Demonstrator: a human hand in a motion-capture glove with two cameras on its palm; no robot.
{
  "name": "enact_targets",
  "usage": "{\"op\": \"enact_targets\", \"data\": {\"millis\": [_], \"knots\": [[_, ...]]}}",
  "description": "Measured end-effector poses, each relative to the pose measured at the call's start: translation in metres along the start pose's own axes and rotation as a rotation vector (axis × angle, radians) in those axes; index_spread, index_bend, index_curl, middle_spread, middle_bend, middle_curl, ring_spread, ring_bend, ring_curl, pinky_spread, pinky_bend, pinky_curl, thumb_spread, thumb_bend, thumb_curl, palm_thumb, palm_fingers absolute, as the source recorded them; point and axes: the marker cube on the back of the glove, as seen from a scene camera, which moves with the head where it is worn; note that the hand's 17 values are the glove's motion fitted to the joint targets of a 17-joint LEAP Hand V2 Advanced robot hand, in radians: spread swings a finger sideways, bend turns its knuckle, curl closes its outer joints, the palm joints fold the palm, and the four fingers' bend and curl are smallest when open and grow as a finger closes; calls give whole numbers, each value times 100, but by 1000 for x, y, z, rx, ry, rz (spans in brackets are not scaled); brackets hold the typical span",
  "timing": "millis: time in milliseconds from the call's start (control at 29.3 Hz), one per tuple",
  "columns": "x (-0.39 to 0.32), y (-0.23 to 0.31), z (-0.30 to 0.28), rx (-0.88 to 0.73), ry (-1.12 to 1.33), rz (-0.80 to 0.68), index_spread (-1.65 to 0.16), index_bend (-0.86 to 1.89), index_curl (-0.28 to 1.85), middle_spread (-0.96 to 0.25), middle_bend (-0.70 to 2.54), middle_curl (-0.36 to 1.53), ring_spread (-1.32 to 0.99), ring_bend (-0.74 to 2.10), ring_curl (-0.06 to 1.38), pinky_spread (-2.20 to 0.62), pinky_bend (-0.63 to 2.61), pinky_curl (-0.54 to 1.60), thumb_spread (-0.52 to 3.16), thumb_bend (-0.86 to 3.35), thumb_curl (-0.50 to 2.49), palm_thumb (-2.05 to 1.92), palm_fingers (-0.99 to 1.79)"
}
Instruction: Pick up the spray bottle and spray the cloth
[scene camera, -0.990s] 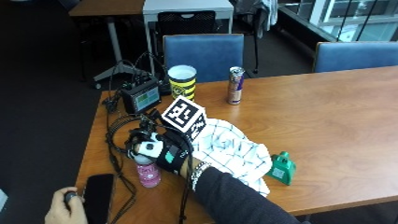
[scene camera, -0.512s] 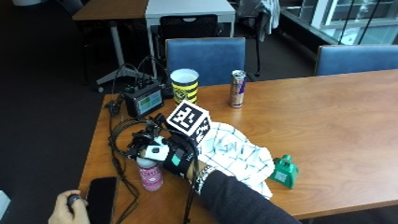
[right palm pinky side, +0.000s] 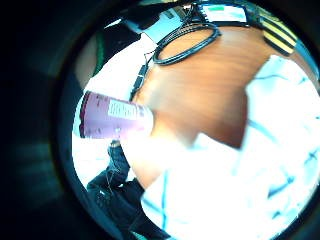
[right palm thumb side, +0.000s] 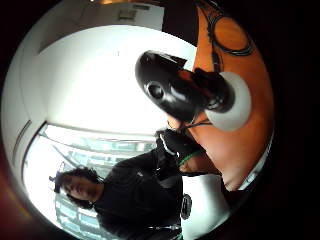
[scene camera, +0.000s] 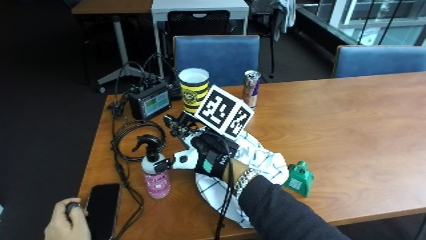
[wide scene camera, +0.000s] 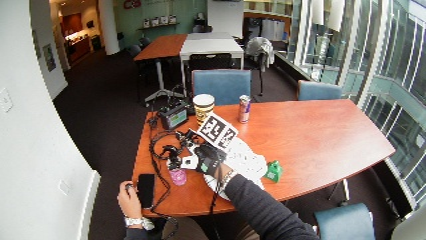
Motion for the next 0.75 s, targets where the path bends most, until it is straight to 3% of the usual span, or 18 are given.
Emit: {"op": "enact_targets", "data": {"millis": [307,751], "knots": [[-24,70,-35,-79,395,-34,-33,11,28,0,16,38,-1,24,35,25,61,32,96,-6,48,52,6],[-84,155,-15,-147,555,-174,-41,20,31,-4,18,35,0,20,32,25,50,30,97,-4,39,35,16]]}}
